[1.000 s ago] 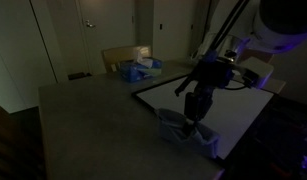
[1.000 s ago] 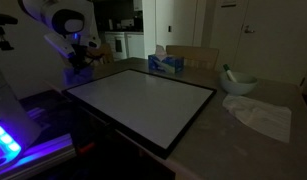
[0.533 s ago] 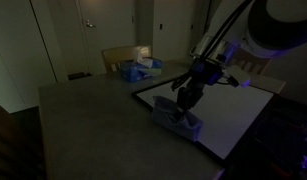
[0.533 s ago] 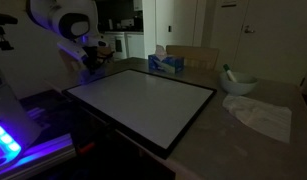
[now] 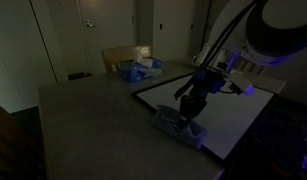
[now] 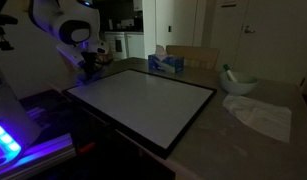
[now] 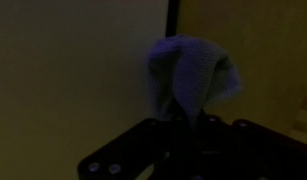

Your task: Wipe the whiteboard with the blue cloth

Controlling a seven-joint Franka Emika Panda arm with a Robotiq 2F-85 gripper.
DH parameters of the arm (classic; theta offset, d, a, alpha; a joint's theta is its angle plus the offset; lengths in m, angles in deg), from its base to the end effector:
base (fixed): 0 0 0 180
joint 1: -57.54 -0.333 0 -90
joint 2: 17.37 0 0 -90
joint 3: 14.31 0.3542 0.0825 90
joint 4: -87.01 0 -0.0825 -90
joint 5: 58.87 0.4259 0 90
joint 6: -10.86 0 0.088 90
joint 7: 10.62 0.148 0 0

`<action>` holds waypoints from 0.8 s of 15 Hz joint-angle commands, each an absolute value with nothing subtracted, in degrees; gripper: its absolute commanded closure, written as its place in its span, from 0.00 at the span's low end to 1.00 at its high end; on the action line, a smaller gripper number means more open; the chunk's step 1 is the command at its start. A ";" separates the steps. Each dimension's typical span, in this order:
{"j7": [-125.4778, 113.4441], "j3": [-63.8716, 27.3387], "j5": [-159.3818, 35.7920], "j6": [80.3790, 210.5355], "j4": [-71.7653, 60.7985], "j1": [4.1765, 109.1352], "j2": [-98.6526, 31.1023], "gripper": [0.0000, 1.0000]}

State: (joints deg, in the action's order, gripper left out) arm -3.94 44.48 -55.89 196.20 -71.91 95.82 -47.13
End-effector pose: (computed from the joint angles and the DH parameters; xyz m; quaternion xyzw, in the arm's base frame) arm 0.3634 0.2079 0.1203 -0.9722 -0.0418 -0.0330 0.2279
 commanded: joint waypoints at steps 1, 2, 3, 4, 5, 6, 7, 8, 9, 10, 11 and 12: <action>-3.72 41.76 -56.46 194.58 -71.78 96.40 -48.22 0.97; -3.78 40.71 -56.43 194.58 -71.72 96.04 -48.21 0.97; -4.35 39.85 -56.85 194.85 -71.72 96.01 -48.34 0.97; -5.24 39.42 -57.64 195.30 -71.71 96.60 -49.15 0.97; -5.80 39.17 -58.36 195.48 -71.70 97.09 -49.91 0.97; -6.46 39.38 -59.45 195.25 -71.68 98.06 -51.03 0.97; -6.78 39.45 -60.32 194.79 -71.68 98.62 -51.67 0.97; -7.10 39.38 -61.21 194.21 -71.69 99.17 -52.18 0.97; -7.39 38.89 -61.91 193.49 -71.69 99.17 -52.05 0.97; -7.88 38.32 -62.72 192.83 -71.71 99.21 -51.93 0.97; -8.21 37.85 -63.33 192.53 -72.53 99.14 -50.73 0.97; -8.49 37.69 -63.84 192.36 -73.11 99.40 -49.96 0.97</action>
State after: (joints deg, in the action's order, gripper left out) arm -5.03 40.27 -62.51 195.54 -71.69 98.40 -49.98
